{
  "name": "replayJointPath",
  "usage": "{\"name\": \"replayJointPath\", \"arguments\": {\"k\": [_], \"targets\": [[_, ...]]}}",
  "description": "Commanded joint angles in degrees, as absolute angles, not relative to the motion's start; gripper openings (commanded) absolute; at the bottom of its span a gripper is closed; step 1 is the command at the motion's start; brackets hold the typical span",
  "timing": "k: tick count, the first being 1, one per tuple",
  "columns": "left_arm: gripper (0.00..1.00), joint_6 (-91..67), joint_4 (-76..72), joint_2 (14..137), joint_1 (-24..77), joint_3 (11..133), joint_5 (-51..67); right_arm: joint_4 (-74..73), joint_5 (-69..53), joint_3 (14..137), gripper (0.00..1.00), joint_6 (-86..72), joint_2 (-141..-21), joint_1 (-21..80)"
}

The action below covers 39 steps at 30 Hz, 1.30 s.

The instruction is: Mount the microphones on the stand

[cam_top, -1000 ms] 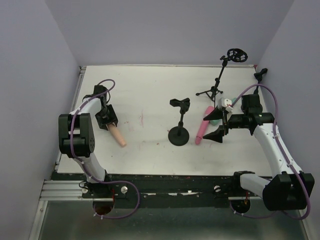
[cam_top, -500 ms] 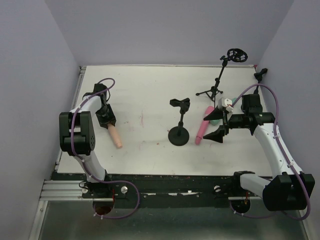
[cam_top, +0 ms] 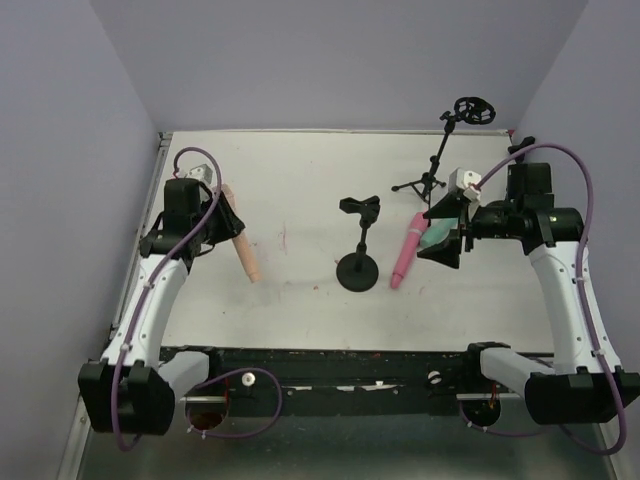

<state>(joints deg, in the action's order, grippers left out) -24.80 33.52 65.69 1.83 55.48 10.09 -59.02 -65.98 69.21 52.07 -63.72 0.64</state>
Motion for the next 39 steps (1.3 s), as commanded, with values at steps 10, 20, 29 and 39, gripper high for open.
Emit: {"name": "replayJointPath", "arguments": {"k": [10,20,29,39], "targets": [[0.00,-28.9,17.1,46.8,13.9,61.4,22.5,-77.3,-70.7,90.1,1.00,47.6,-69.0,0.4],[0.00,-32.1,11.0,55.1,29.4,78.6,18.5,-74.0,-82.4,101.8,1.00,36.9,-76.9,2.4],[0.00,-27.7,8.4,71.1,45.4,94.5,6.2,-55.0,-89.6,101.4,1.00,14.8,-77.6,6.5],[0.00,-25.7,7.4,82.1,54.0,103.7,2.5,-18.7,-83.0,84.5,1.00,-16.8,-70.0,6.7]]}}
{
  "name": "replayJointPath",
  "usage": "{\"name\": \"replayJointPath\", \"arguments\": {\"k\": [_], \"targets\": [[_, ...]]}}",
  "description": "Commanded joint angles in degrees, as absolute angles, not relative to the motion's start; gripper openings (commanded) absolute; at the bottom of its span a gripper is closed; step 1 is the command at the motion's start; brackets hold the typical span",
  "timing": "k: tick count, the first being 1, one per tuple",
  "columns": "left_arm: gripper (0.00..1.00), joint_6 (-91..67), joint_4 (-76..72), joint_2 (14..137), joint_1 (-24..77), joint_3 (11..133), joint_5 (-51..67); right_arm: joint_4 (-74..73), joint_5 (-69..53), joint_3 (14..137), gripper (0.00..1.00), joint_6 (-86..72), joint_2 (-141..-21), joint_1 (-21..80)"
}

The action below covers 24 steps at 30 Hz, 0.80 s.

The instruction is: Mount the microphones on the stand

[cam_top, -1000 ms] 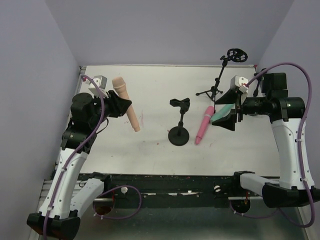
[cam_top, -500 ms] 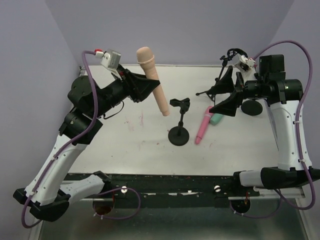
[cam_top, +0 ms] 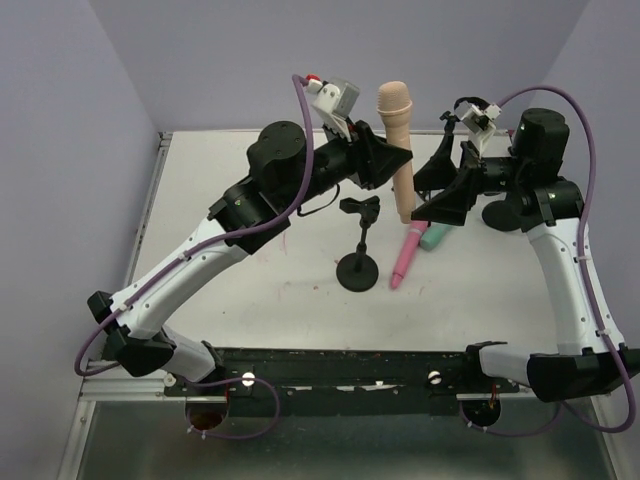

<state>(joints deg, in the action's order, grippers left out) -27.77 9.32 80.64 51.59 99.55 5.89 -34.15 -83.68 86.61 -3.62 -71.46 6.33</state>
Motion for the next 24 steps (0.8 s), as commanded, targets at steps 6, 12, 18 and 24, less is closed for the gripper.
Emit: {"name": "replayJointPath", "arguments": {"k": [6,12,18,24], "targets": [[0.00,-25.8,7.0,84.4,55.5,104.8,1.2,-15.6,-84.2,83.6,0.98,-20.5,-69.7,6.8],[0.00,-27.9,4.5,85.3,55.8,103.5,2.2,-5.1,-85.4,78.8,0.72,-29.8,-68.7,6.9],[0.15,-29.4,1.0,84.3,55.9,100.2,4.7,-0.6,-86.1,76.6,0.33,-33.3,-68.1,7.0],[0.85,-32.9,-7.8,80.7,53.4,92.1,12.6,2.3,-87.1,75.8,0.23,-33.6,-68.0,7.0]]}}
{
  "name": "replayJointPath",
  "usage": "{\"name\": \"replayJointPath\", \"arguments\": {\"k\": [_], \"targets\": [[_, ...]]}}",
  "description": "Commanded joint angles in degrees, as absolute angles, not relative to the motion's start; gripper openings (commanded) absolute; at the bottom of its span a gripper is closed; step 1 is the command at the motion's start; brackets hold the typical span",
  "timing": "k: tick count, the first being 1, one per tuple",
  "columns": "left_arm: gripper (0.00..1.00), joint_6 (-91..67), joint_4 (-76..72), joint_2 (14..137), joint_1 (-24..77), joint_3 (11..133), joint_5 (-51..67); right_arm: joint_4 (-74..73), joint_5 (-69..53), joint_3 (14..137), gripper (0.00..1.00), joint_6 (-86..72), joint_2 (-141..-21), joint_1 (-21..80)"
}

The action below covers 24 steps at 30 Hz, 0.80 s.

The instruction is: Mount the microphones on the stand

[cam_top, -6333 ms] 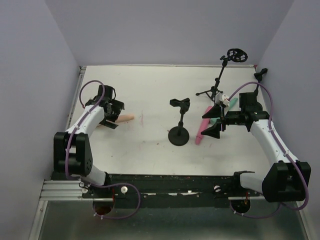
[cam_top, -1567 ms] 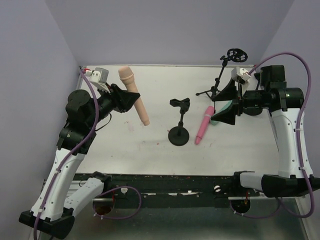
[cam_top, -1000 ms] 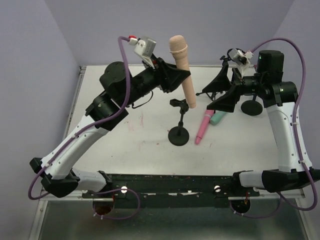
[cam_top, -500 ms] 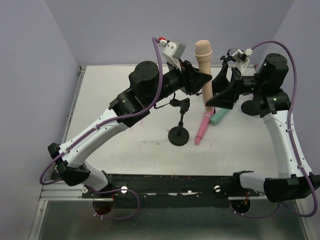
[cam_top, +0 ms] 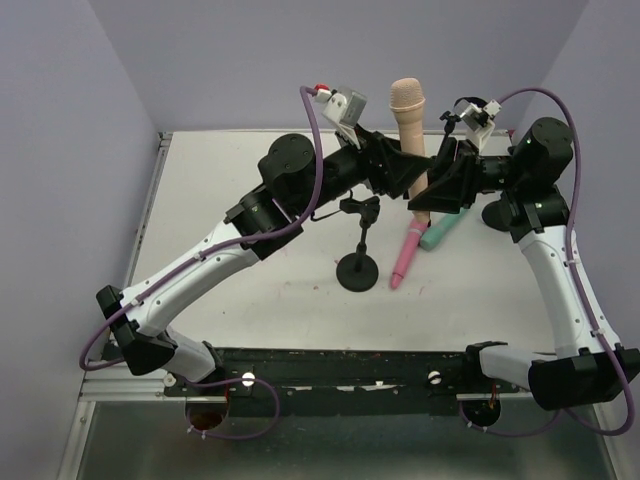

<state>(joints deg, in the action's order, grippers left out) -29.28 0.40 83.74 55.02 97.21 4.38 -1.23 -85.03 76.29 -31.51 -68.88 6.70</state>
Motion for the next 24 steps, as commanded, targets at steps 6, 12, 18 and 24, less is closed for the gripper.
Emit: {"name": "replayJointPath", "arguments": {"k": [6,12,18,24], "targets": [[0.98,-41.1,-13.4,82.5,49.0,91.2,22.8,0.5,-88.4,75.9,0.22,-30.6,-68.0,7.0],[0.92,-40.8,-13.0,84.4,48.6,94.5,24.0,1.1,-89.3,74.3,0.23,-30.1,-68.0,7.0],[0.79,-40.3,-7.1,86.9,47.8,99.7,24.4,1.1,-90.6,73.9,0.23,-29.4,-67.9,7.2],[0.68,-39.7,-3.3,88.2,47.3,102.0,25.0,1.1,-91.0,74.0,0.23,-29.2,-67.9,7.3]]}}
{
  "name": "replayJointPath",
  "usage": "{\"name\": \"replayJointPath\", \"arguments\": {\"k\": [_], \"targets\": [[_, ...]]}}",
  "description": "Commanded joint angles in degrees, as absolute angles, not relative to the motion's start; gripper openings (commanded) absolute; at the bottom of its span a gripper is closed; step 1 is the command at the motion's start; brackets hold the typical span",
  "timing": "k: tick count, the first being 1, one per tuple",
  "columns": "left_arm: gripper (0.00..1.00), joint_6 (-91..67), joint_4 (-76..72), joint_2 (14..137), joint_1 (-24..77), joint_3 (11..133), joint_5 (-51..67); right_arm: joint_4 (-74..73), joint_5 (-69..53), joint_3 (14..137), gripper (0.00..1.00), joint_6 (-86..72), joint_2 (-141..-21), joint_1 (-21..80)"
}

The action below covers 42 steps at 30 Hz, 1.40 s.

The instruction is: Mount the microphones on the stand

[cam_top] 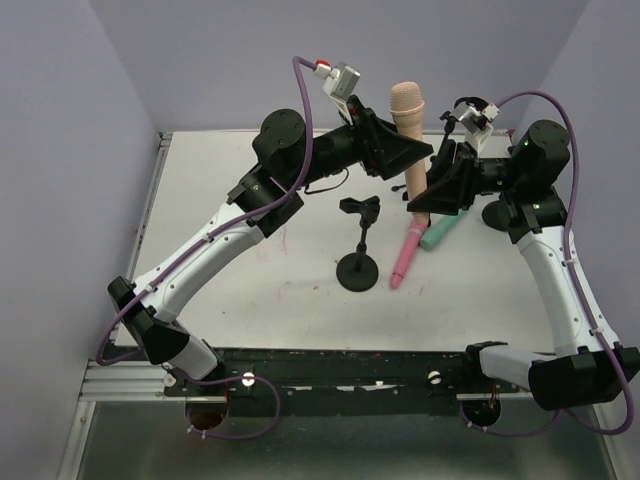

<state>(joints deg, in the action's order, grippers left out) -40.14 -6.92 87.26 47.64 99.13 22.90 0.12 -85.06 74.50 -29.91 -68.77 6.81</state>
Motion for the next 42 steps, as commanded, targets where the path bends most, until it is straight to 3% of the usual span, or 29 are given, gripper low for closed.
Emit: {"name": "replayJointPath", "arguments": {"k": [1,5,7,8,11,14,20,25,26,28,30,35,39,42], "targets": [[0.65,-39.6,-3.0,88.4,47.4,102.2,25.0,1.1,-90.8,74.0,0.23,-29.2,-67.9,7.3],[0.54,-39.4,-1.8,88.8,47.3,103.3,25.1,1.1,-90.8,73.8,0.23,-29.1,-67.9,7.3],[0.40,-39.4,-1.8,88.9,47.2,103.7,25.6,1.1,-90.7,73.7,0.24,-29.1,-68.0,7.3],[0.24,-39.4,-1.7,88.9,47.0,103.9,25.8,1.1,-90.4,73.6,0.29,-29.2,-67.9,7.3],[0.07,-38.9,-1.8,87.6,46.5,103.2,26.1,1.1,-89.9,73.0,0.62,-28.6,-67.6,7.3],[0.03,-37.6,-2.3,84.5,45.9,100.6,25.5,1.0,-91.3,72.5,1.00,-26.4,-67.5,6.9],[0.02,-29.9,2.3,73.8,44.9,93.9,22.9,10.3,-92.6,72.0,1.00,-30.0,-69.9,4.0],[0.02,-22.6,9.1,63.7,43.3,87.5,20.1,11.2,-85.7,73.2,1.00,-30.9,-73.8,3.6],[0.02,-21.5,10.4,61.5,42.9,85.5,19.3,7.0,-81.8,74.6,1.00,-27.4,-74.5,3.6],[0.02,-19.4,13.3,57.1,42.1,82.5,17.9,-17.9,-69.5,81.9,1.00,-8.6,-76.7,4.0],[0.02,-17.3,16.2,53.1,41.7,79.6,15.8,-23.3,-64.4,84.4,1.00,-4.1,-77.4,4.6],[0.02,-12.7,20.0,44.2,41.7,70.2,10.0,-37.7,-71.6,86.8,1.00,18.0,-77.3,5.4],[0.02,-11.1,22.1,41.1,41.6,65.8,8.1,-53.6,-65.2,88.9,1.00,41.4,-78.7,10.5],[0.02,-10.9,22.2,40.1,41.6,63.9,8.3,-57.0,-62.2,88.3,1.00,48.0,-79.4,14.5]]}}
